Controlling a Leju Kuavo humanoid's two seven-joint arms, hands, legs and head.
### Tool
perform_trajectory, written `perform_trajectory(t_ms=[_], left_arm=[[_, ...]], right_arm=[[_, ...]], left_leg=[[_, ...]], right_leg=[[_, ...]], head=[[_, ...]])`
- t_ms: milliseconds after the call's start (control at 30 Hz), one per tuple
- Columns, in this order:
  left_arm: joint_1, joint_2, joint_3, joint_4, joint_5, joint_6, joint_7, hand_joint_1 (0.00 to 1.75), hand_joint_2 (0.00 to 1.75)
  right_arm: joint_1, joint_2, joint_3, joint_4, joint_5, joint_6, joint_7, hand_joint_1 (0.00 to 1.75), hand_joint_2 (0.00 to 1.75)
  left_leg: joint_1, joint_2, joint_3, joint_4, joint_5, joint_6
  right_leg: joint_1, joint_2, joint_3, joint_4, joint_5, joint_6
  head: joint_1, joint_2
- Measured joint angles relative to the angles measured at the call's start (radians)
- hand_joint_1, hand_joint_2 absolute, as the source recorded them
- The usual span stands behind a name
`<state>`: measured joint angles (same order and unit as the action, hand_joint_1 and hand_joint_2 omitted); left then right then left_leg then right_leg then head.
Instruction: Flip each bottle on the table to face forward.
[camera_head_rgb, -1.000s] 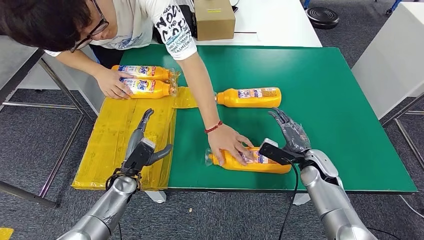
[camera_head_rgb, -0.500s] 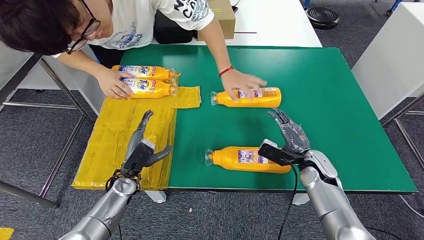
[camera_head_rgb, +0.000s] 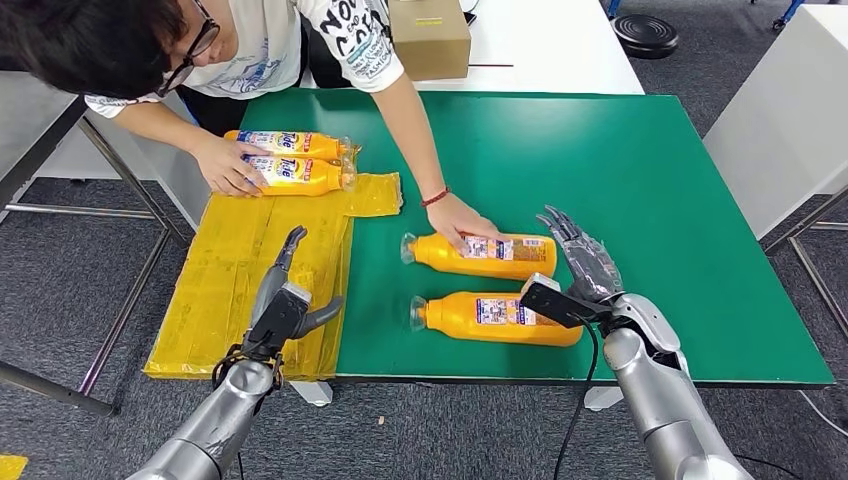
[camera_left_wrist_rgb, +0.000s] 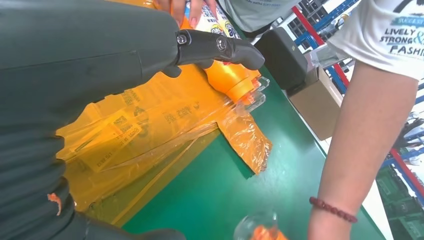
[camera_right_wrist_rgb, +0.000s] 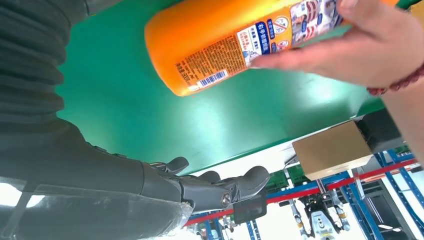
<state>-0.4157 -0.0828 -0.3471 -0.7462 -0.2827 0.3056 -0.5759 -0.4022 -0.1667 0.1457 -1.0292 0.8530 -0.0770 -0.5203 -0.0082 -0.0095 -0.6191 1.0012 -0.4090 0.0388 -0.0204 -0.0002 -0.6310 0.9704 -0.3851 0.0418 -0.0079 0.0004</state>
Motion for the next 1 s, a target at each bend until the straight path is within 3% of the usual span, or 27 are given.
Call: perform_trajectory(t_ms=[633, 1000], left_arm=[[0.002, 0.000, 0.000, -0.005, -0.022, -0.009, 0.049, 0.00, 1.75], [-0.003, 0.007, -0.001, -0.025, -0.072, -0.030, 0.124, 0.00, 1.75]], right_arm=[[0.000, 0.012, 0.025, 0.013, -0.002, 0.027, -0.002, 0.00, 1.75], [0.013, 0.029, 0.056, 0.054, -0.066, 0.148, -0.022, 0.00, 1.75]], left_leg=[[0.000, 0.000, 0.000, 0.000, 0.000, 0.000], [0.000, 0.000, 0.000, 0.000, 0.000, 0.000]], right_leg=[[0.000, 0.000, 0.000, 0.000, 0.000, 0.000], [0.000, 0.000, 0.000, 0.000, 0.000, 0.000]], head=[[0.000, 0.000], [0.000, 0.000]])
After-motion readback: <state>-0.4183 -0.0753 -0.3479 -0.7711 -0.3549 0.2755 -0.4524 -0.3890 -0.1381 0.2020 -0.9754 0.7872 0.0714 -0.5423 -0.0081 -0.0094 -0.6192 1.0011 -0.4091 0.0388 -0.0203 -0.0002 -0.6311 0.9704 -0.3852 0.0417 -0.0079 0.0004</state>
